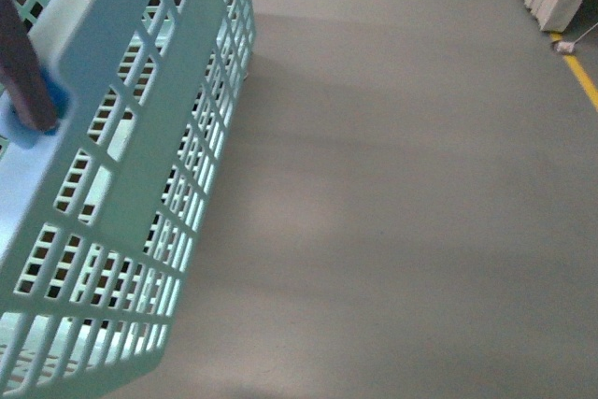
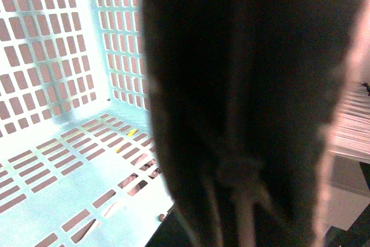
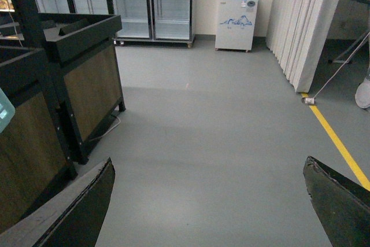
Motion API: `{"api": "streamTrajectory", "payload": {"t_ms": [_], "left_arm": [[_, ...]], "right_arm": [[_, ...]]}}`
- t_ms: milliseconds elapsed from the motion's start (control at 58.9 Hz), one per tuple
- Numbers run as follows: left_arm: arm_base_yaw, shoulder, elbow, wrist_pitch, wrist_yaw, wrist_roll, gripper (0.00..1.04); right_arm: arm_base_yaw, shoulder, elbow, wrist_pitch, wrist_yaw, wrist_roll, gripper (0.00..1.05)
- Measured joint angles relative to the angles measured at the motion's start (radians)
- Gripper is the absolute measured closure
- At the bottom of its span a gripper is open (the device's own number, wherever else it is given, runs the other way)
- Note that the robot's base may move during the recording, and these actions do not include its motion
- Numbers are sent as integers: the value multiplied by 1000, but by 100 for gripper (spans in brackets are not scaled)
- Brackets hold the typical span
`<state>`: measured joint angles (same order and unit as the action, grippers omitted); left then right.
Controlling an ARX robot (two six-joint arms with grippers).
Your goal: Pick mango and avocado into basket
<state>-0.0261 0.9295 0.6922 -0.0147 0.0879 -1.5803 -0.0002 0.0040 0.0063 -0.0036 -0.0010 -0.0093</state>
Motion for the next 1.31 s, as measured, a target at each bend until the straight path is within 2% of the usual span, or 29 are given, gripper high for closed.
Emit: {"api": "streamTrajectory", "payload": {"t_ms": [1308], "left_arm": [[-6, 0, 2, 0, 8, -14, 100]], "right_arm": [[1, 0, 0, 1, 2, 0, 8]]}}
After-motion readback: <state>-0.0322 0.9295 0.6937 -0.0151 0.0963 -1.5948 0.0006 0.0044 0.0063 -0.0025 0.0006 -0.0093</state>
